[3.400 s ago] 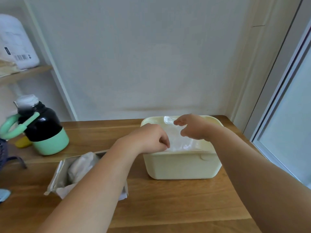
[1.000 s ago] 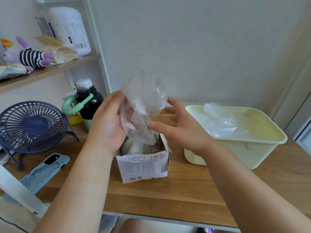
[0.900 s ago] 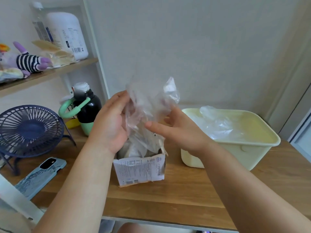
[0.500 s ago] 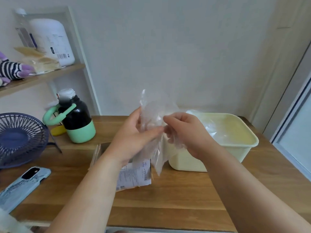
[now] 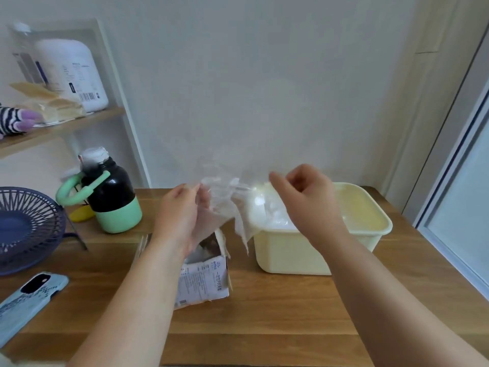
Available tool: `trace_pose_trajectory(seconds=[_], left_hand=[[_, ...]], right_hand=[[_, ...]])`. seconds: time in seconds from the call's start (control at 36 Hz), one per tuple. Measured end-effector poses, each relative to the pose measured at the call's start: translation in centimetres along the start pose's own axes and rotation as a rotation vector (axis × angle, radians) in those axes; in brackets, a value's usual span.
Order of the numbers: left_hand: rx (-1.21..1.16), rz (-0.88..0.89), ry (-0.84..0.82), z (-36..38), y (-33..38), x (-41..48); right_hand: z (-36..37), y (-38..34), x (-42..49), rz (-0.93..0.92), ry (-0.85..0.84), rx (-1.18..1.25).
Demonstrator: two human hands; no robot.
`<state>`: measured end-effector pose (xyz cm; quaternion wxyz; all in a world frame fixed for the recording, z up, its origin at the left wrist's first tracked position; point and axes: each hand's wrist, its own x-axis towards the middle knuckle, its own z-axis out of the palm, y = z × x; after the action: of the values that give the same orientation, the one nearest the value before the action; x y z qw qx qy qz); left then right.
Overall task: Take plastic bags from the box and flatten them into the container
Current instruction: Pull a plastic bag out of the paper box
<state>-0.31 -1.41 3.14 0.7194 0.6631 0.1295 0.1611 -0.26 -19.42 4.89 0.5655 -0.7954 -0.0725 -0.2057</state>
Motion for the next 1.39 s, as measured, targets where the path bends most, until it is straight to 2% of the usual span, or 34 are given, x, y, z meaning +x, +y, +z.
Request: trace_pose_trajectory(seconds=[0.06, 0.11, 0.14, 0.19, 0.28, 0.39, 0.42, 0.47, 0.56, 0.61, 0.67, 0.75, 0.83, 0.89, 0.94, 0.97, 1.03, 1.11, 1.19, 1.25, 1.31, 1.39], left_hand=[[-0.045, -0.029, -0.020, 0.3, 0.2, -0.2], [-0.181, -0.095, -0.120, 0.4, 0.3, -0.3], [-0.257, -0.118, -0.161, 0.5, 0.3, -0.3], [-0.385, -0.128, -0.202, 0.5, 0.2, -0.3], [-0.606, -0.141, -0.175, 0.9, 0.2, -0.4], [-0.766, -0.140, -0.185, 1.7, 0.1, -0.7], [-0.767, -0.132, -0.212, 1.9, 0.0, -0.8], [-0.751, -0.125, -0.278, 2.4, -0.3, -1.1], [-0.672, -0.158, -0.332, 2.9, -0.7, -1.2], [-0.601, -0.186, -0.346, 3.3, -1.1, -1.0], [-0.556, -0.224, -0.317, 3.5, -1.3, -0.6], [-0.469, -0.268, -0.216, 3.6, -1.6, 0.6], [-0.289, -0.136, -0.019, 3.4, -1.9, 1.9], [0.005, -0.018, 0.201, 3.1, -1.9, 2.2], [0.285, 0.224, 0.331, 3.0, -1.5, 1.8], [0.361, 0.384, 0.299, 3.2, -1.3, 1.4], [0.445, 0.635, 0.056, 4.4, -0.6, 0.8], [0.700, 0.756, -0.291, 6.5, -0.7, 0.6], [0.954, 0.650, -0.385, 7.4, -1.9, 1.9], [0.948, 0.539, -0.344, 7.4, -2.4, 3.1], [0.871, 0.471, -0.168, 7.2, -2.2, 4.1], [0.855, 0.453, 0.087, 7.1, -1.7, 4.7]], right_hand=[[0.1, -1.3, -0.8, -0.049, -0.227, 0.036], [0.3, -2.1, -1.6, -0.021, -0.477, -0.008], [0.5, -1.9, -1.9, 0.020, -0.550, -0.040], [1.2, -1.3, -2.1, 0.126, -0.521, -0.026], [1.8, -0.9, -2.0, 0.299, -0.328, 0.139], [1.8, -1.3, -1.3, 0.646, -0.446, 0.470], [1.7, -1.3, -0.9, 0.689, -0.447, 0.563], [1.6, -1.2, -0.2, 0.696, -0.346, 0.727], [1.2, -0.4, 1.1, 0.576, -0.127, 0.768], [0.6, 0.2, 1.6, 0.491, -0.060, 0.706], [-0.2, 0.8, 2.0, 0.409, -0.068, 0.618], [-1.6, 1.8, 2.5, 0.290, -0.177, 0.303], [-2.9, 2.6, 2.9, 0.233, -0.306, 0.096], [-3.9, 2.5, 3.2, 0.209, -0.315, -0.005], [-4.7, 2.5, 3.6, 0.192, -0.319, -0.087], [-4.9, 2.6, 3.7, 0.183, -0.332, -0.101], [-5.1, 2.4, 3.8, 0.159, -0.369, -0.093], [-5.0, 2.5, 4.0, 0.147, -0.429, -0.021], [-5.4, 3.1, 4.3, 0.175, -0.444, -0.009], [-5.9, 3.6, 4.5, 0.215, -0.443, -0.001], [-6.4, 4.5, 5.0, 0.259, -0.437, -0.007], [-7.1, 6.1, 5.9, 0.306, -0.429, -0.163]])
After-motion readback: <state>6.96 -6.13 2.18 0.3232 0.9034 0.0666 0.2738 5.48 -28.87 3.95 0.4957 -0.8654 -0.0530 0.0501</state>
